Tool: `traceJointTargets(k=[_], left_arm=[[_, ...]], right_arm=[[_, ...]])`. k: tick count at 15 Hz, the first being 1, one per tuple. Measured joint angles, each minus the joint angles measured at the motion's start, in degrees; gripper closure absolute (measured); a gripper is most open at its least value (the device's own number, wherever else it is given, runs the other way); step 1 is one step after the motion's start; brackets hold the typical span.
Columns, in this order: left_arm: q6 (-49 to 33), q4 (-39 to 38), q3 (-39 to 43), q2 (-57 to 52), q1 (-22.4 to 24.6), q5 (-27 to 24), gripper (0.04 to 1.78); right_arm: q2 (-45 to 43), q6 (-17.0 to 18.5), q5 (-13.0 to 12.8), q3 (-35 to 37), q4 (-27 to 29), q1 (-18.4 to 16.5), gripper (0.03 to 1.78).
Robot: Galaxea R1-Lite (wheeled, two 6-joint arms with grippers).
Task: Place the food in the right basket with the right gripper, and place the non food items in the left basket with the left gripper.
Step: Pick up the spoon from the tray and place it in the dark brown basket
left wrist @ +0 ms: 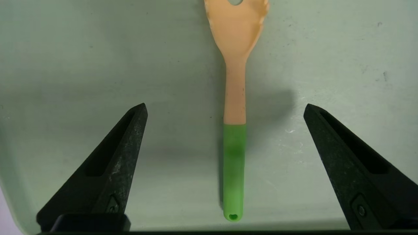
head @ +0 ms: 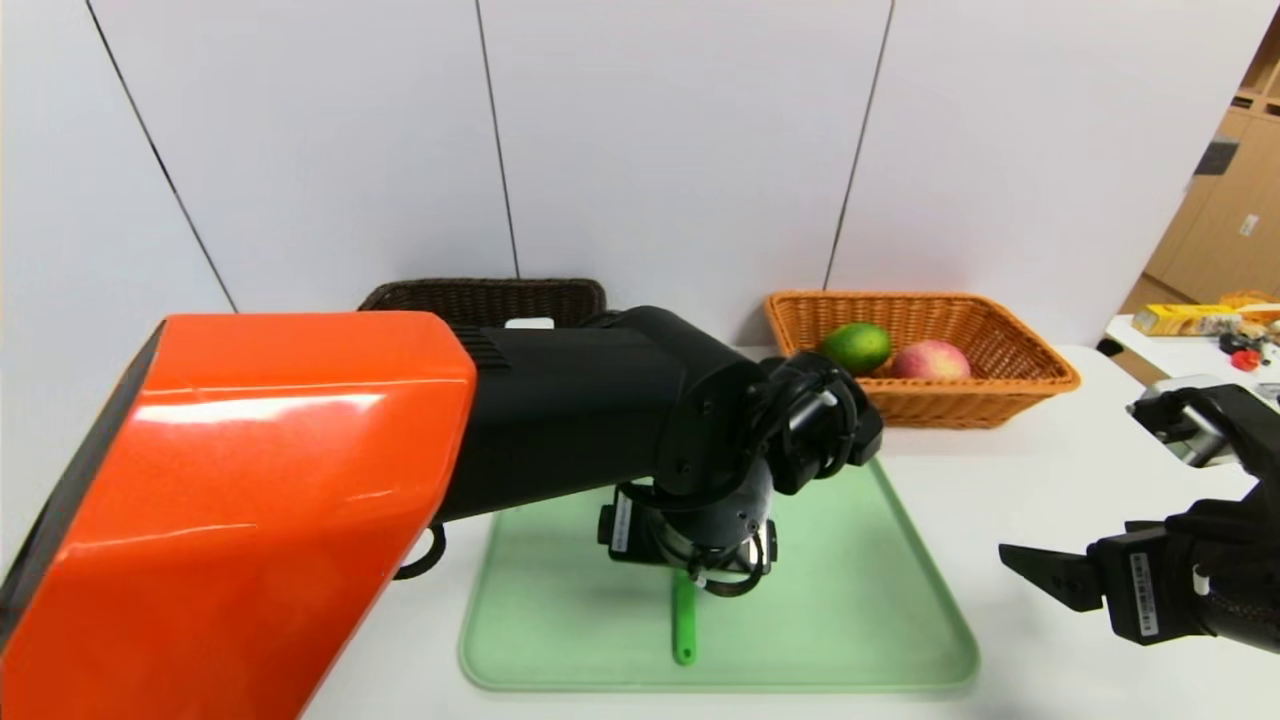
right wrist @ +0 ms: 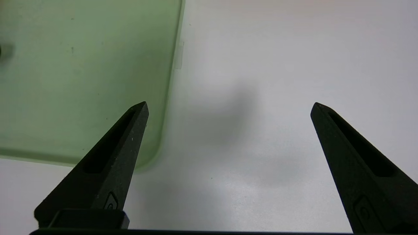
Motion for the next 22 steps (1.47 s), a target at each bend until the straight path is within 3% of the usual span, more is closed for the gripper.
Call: traceJointTargets(k=[12,15,20,21,22], left_arm=[[-0.20,-0.02,-0.11,1.93,-0.34,-1.06,0.13],[-0.33,-0.06,-0.11,2.18,-0.37,-3.71,0.61],[-0.24,0.05,-0.11,2.60,-0.37,-4.00,1.10],[-0.22,0.09,-0.09,2.71,-0.37,-3.95,1.49],[-0.22,0.07,-0.09,2.79,-0.37,-3.97,1.67]], right_arm=[[0.28,-0.72,0.11,-0.06,-0.05,0.29,0.10],[0.33,-0.69,0.11,-0.17,-0.05,0.33,0.10],[0.33,-0.66,0.09,-0.17,-0.07,0.41,0.10],[0.33,-0.68,0.11,-0.13,-0.05,0.49,0.10],[0.33,-0.68,0.06,-0.11,-0.05,0.49,0.10]])
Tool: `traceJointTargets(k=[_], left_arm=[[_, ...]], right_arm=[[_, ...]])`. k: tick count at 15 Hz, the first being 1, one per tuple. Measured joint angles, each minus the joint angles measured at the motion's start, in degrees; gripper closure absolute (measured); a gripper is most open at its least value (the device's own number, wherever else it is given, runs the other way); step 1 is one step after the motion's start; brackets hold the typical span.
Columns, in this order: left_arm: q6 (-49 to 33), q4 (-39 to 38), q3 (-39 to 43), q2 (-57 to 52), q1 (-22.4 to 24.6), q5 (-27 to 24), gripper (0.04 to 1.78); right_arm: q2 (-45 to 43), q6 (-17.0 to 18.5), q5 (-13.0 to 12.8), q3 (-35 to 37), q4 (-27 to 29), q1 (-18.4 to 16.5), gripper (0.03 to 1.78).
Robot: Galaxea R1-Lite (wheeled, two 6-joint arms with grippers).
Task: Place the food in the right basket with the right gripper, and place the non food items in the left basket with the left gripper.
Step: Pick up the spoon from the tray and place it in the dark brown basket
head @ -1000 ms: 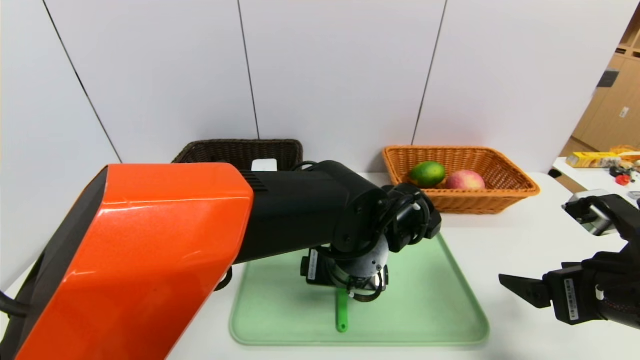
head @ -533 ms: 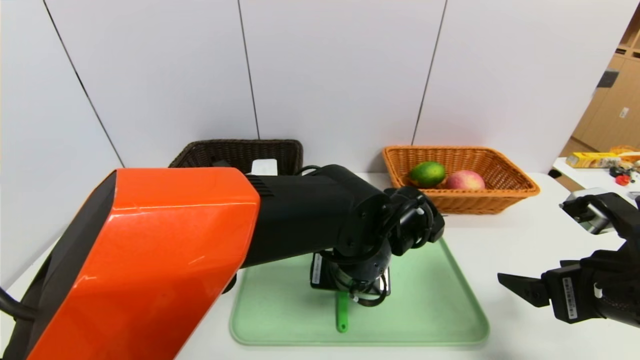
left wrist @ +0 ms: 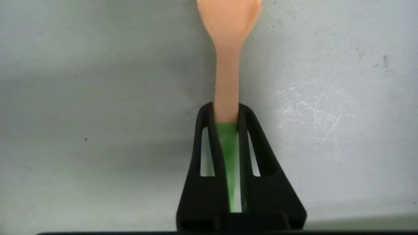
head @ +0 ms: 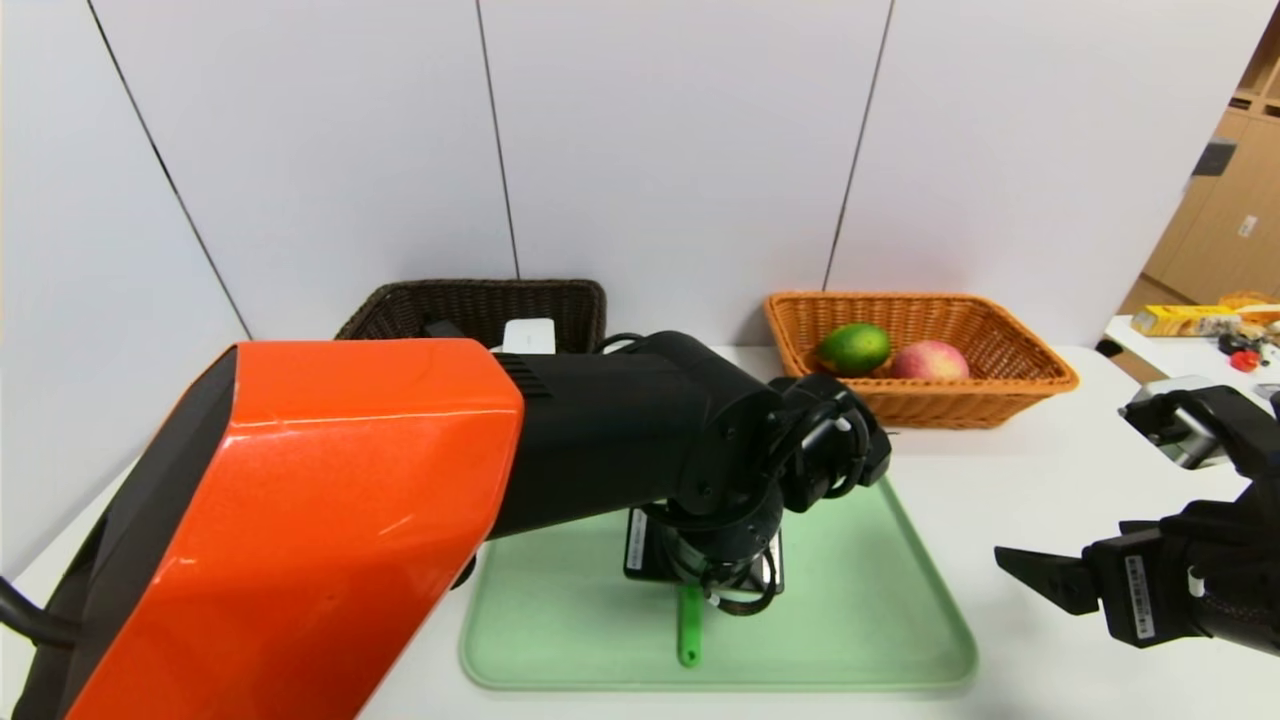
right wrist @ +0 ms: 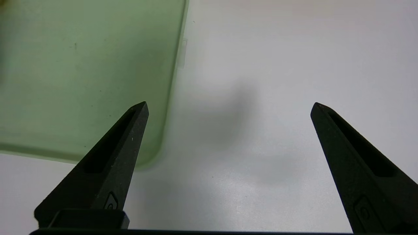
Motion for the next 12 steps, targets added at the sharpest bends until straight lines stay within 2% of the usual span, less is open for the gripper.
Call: traceJointTargets(k=[4,8,10,12], left_arm=[[0.13,-0.68,0.09,-0.33,0.00,-0.24,1.67],[1.45,-7.07,0.06,-6.21,0.74,-5.35,1.67],[2.84,-12.14,0.00,-11.67,3.15,-8.77,1.67],[4.44,-17.63,0.00,-16.60,8.90,-10.34,1.67]], right_arm=[[-0.02,0.02,0.02,0.09,0.00,0.17,0.10],[-0.13,0.02,0.02,0.24,0.00,0.20,0.10],[-0.22,0.00,0.02,0.33,-0.02,0.22,0.10],[-0.27,0.02,0.02,0.33,0.00,0.17,0.10]])
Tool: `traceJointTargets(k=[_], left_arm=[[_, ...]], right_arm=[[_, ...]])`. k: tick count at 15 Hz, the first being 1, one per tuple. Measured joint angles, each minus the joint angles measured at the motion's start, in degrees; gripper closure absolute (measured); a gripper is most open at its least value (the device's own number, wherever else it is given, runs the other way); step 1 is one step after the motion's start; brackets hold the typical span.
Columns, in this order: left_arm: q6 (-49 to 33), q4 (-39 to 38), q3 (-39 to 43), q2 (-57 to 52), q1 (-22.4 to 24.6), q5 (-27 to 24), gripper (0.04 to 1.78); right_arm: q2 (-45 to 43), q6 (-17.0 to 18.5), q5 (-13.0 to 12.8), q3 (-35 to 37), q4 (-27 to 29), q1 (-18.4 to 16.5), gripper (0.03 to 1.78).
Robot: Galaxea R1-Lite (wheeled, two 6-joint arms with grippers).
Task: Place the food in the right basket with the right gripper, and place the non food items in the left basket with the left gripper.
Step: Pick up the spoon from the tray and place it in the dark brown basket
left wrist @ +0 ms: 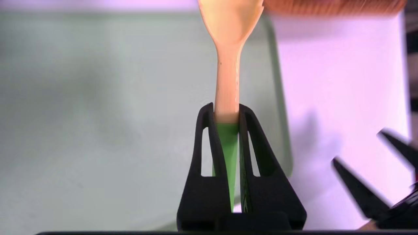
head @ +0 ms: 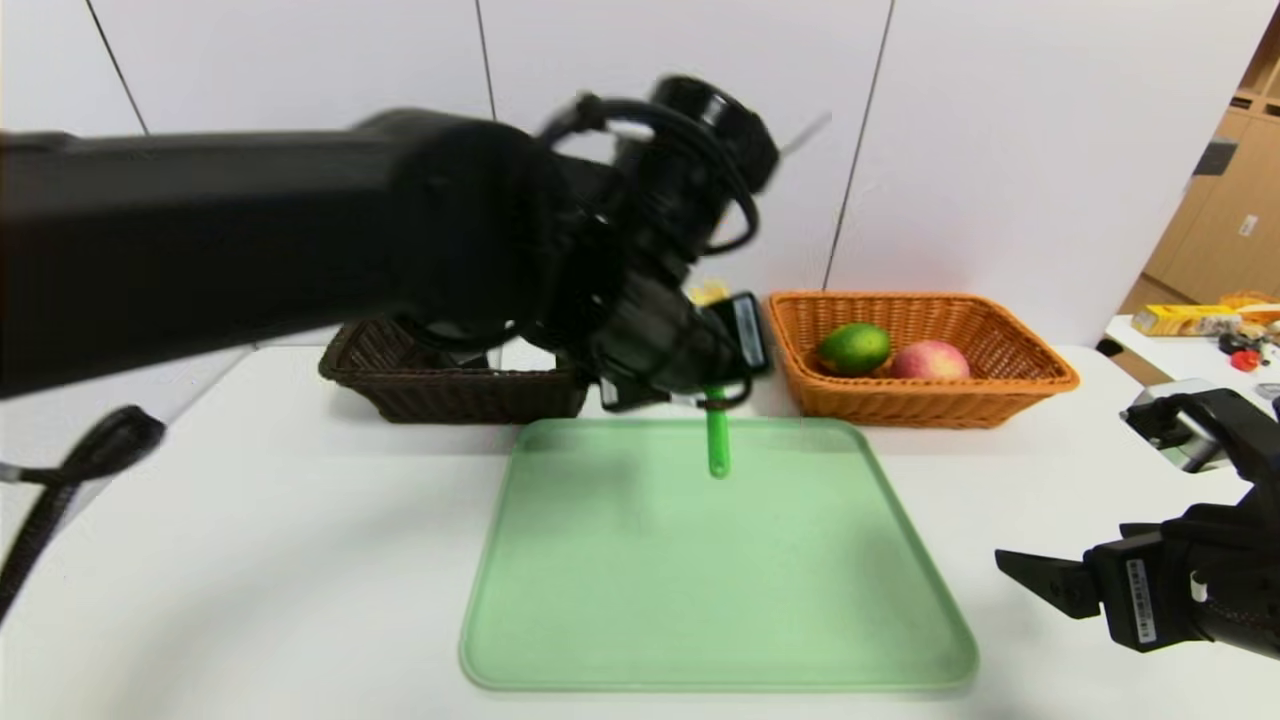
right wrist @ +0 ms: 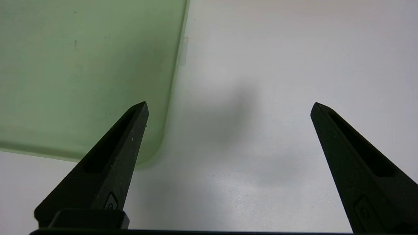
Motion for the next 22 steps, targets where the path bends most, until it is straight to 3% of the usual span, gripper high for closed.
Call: traceJointTargets(k=[5,8,11,17,20,22], left_arm=[[3.83,-5.41,0.04,-3.11,18.51,6.61,1.67],[5.40,-8.47,0.04,0.28,26.69,7.35,1.67],[6.25,-10.56,0.04,4.52,30.55,6.78,1.67],[7.79,-13.62,0.02,11.28,32.70,6.12,1.67],[7.69,-14.07,0.02,11.78,32.89,6.12,1.17],[7.69,-14.81,0.02,11.28,32.94,6.12,0.92]], right_arm=[[0.13,0.05,0.02,-0.35,-0.02,0.02,0.10],[0.13,0.24,-0.09,-0.69,0.00,0.05,0.10],[0.07,0.27,-0.09,-0.78,0.02,0.02,0.10],[-0.33,0.24,-0.09,-0.80,0.06,-0.02,0.10],[-0.65,0.27,-0.05,-0.66,0.06,0.00,0.10],[-0.85,0.27,-0.02,-0.55,0.05,0.05,0.10]])
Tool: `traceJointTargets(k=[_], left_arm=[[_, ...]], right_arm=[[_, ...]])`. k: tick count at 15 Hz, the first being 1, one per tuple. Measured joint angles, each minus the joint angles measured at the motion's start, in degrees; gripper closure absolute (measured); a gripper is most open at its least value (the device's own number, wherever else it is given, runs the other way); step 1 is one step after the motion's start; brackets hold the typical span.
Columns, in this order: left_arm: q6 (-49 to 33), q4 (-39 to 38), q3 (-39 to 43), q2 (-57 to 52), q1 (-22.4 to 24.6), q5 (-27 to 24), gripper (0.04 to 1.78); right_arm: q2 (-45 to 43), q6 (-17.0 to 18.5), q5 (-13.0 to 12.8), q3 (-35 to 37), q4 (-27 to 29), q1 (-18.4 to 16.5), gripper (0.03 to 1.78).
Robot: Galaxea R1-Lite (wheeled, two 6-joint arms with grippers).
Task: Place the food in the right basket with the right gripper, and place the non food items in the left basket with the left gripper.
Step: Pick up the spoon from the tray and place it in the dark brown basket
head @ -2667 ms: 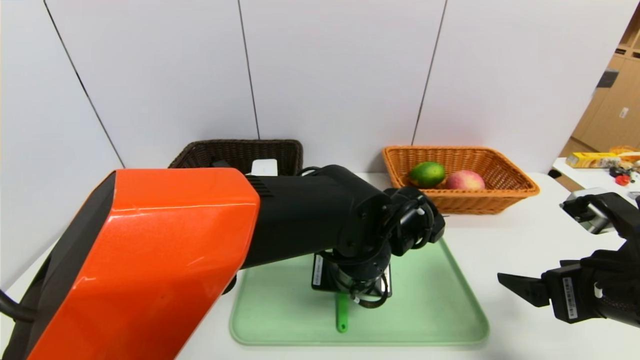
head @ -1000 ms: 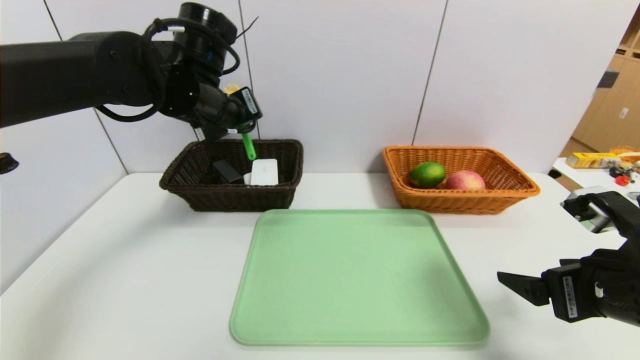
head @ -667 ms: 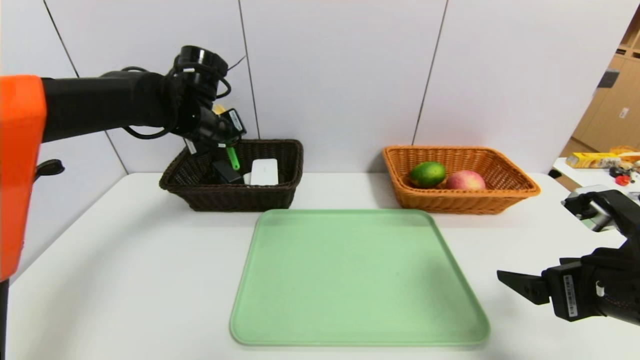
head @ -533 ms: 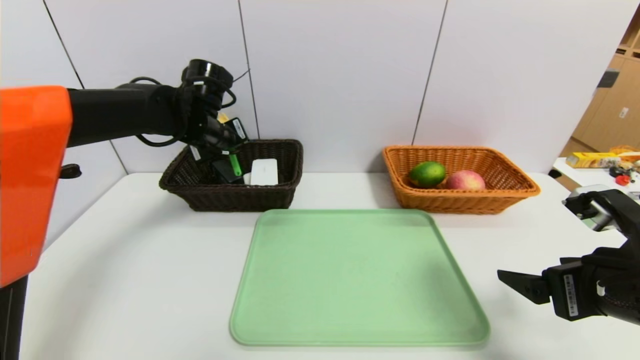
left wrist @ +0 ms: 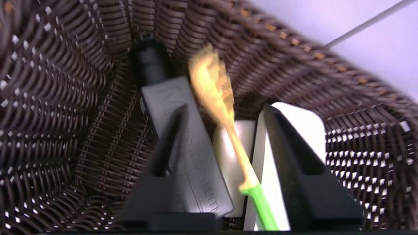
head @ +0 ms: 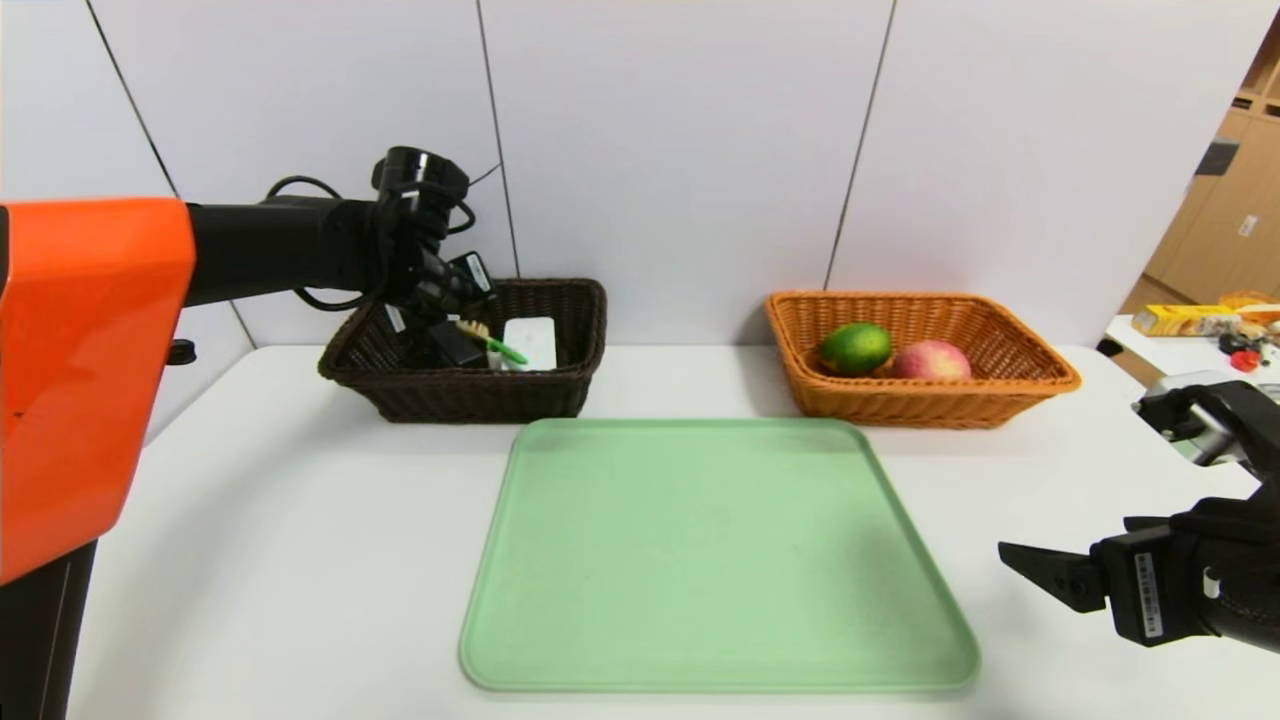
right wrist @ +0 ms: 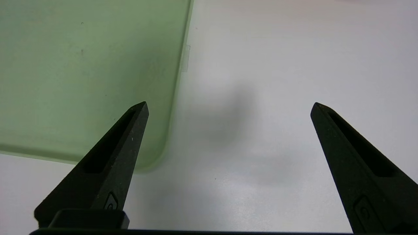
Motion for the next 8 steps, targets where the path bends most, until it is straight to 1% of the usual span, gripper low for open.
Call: traceJointTargets(k=[2,5,6,7,8], left_arm=[[0.13,-0.35,0.00,-1.43,-0.07,-0.06,0.75],[1.16,-1.34,0.01,-7.28,-0.07,-0.11,0.54],[2.28,0.33,0.21,-10.25,-0.13,-0.22,0.49],[3.85,3.64,0.61,-13.34,-0.22,-0.67,0.44],[6.12,8.68,1.33,-16.98,-0.24,-1.99,0.40]], right_arm=[[-0.23,0.00,0.02,0.05,0.00,0.00,0.10],[-0.72,0.00,-0.22,-0.34,0.17,-0.07,0.10],[-0.95,0.00,-0.83,-0.65,0.61,-0.07,0.10],[-1.17,-0.11,-1.33,-1.39,1.28,-0.11,0.10],[-1.30,-0.33,-1.57,-2.71,2.68,-0.16,0.10]])
